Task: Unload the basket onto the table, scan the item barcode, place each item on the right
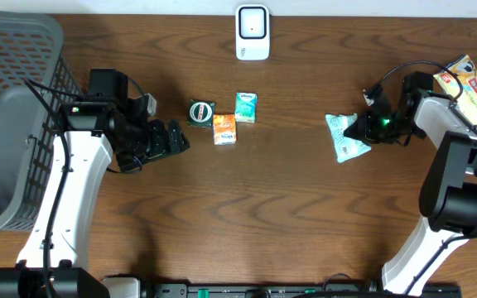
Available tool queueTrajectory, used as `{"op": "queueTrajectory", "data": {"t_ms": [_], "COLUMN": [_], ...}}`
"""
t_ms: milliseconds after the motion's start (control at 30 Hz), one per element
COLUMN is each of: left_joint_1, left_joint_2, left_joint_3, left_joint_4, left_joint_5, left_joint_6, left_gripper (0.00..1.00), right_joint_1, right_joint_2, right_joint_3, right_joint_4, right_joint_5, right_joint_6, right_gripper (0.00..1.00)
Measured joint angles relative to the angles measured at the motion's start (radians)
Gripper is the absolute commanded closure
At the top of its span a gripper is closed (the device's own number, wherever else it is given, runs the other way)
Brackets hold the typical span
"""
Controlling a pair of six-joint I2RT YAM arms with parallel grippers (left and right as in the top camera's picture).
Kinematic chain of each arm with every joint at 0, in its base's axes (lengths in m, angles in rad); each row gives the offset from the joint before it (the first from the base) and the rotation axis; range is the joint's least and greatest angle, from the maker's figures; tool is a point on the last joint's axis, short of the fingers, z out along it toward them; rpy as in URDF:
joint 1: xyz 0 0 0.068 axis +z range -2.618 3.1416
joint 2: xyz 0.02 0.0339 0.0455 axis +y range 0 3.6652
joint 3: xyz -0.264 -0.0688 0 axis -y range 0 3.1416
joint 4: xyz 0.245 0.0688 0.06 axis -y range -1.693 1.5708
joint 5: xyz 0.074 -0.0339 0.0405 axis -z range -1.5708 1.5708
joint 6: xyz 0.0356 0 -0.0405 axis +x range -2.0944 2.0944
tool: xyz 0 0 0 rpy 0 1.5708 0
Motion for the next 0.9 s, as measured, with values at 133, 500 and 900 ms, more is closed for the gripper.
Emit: {"op": "queueTrajectory", "data": {"t_ms": [133, 500, 900], "left_joint_1": [0.000, 0.000, 0.000], "left_joint_2": [0.000, 0.000, 0.000], "left_joint_3": [0.000, 0.000, 0.000], "left_joint_4": [0.000, 0.000, 0.000], "left_joint_5": [0.000, 0.000, 0.000], "left_joint_6": [0.000, 0.000, 0.000], "left_gripper": [0.02, 0.02, 0.02], "right_joint_1": [0.006, 0.274, 0.572], "right_joint_2": [0.002, -0.007, -0.007], "right_joint_3": [0.075, 0.217, 0.117], "right_joint_4": [-0.097, -0.213, -0.120], "right_joint_5": [0.051, 0.761, 1.243], "right_joint_6": [0.040, 0.314, 0.500], "right_gripper": [0.98, 0.99, 0.99]}}
